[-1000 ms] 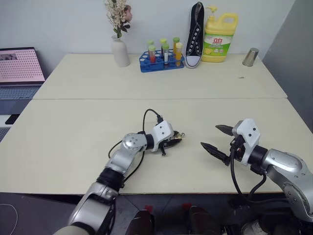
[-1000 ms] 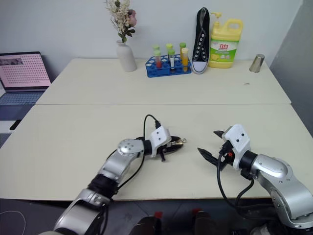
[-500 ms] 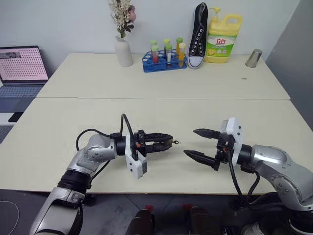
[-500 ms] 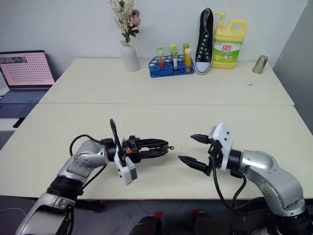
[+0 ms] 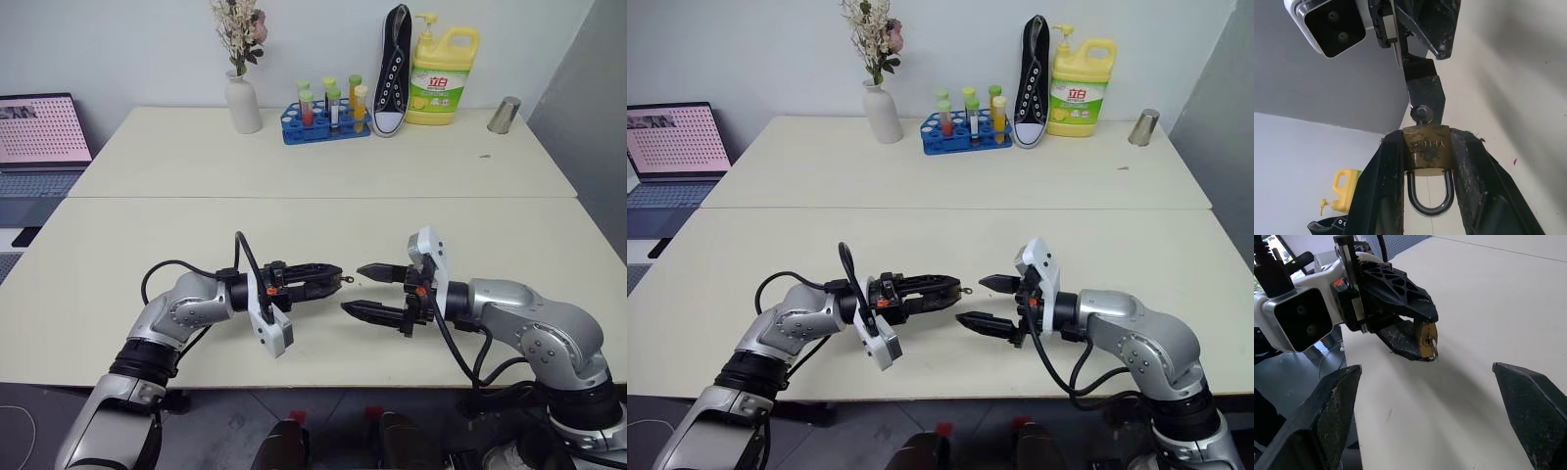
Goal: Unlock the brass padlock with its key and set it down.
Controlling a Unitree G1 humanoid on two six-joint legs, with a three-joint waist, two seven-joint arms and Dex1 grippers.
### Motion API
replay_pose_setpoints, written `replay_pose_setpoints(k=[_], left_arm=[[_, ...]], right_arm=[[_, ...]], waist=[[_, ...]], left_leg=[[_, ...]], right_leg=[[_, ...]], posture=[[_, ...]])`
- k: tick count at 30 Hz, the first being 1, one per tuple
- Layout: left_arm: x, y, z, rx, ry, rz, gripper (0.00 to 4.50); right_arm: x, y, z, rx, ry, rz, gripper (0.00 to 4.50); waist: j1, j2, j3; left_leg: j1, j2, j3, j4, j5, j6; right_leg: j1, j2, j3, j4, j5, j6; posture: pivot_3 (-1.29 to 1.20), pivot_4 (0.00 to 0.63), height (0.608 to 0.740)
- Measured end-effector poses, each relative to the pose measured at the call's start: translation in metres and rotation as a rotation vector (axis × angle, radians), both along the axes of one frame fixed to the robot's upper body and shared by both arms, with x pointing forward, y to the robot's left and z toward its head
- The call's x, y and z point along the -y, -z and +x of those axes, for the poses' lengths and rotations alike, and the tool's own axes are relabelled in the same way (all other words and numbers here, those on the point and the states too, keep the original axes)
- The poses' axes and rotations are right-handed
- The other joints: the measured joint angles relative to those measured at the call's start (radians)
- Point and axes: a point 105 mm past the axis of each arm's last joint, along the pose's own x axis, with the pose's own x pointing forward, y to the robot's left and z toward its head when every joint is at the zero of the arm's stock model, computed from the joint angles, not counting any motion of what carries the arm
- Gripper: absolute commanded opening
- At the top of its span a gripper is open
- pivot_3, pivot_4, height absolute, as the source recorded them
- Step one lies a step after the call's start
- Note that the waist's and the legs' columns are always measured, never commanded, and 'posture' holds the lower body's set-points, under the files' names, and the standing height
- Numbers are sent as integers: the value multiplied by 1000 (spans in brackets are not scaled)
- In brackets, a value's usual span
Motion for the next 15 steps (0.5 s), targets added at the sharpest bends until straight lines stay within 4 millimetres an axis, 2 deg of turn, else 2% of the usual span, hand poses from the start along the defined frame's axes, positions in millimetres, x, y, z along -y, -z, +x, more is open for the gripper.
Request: replay_pose_setpoints(k=[3, 14, 15], left_arm=[[-1, 0, 0, -1, 0, 5, 970], [2, 2, -3, 2, 15, 24, 970], [2, 2, -4, 5, 17, 26, 970]], right_arm=[[-3, -3, 1, 2, -7, 9, 3949], [-4, -3, -1, -15, -24, 12, 32], [-3, -2, 0, -16, -21, 10, 2]], waist=[[0, 0, 0], [0, 0, 0], [0, 0, 0]], left_leg=[[0, 0, 0, 0, 0, 0], [0, 0, 0, 0, 0, 0], [0, 0, 0, 0, 0, 0]], right_leg=[[0, 0, 0, 0, 0, 0], [0, 0, 0, 0, 0, 0], [0, 0, 0, 0, 0, 0]], posture=[[0, 150, 740], [0, 150, 740], [0, 150, 740]])
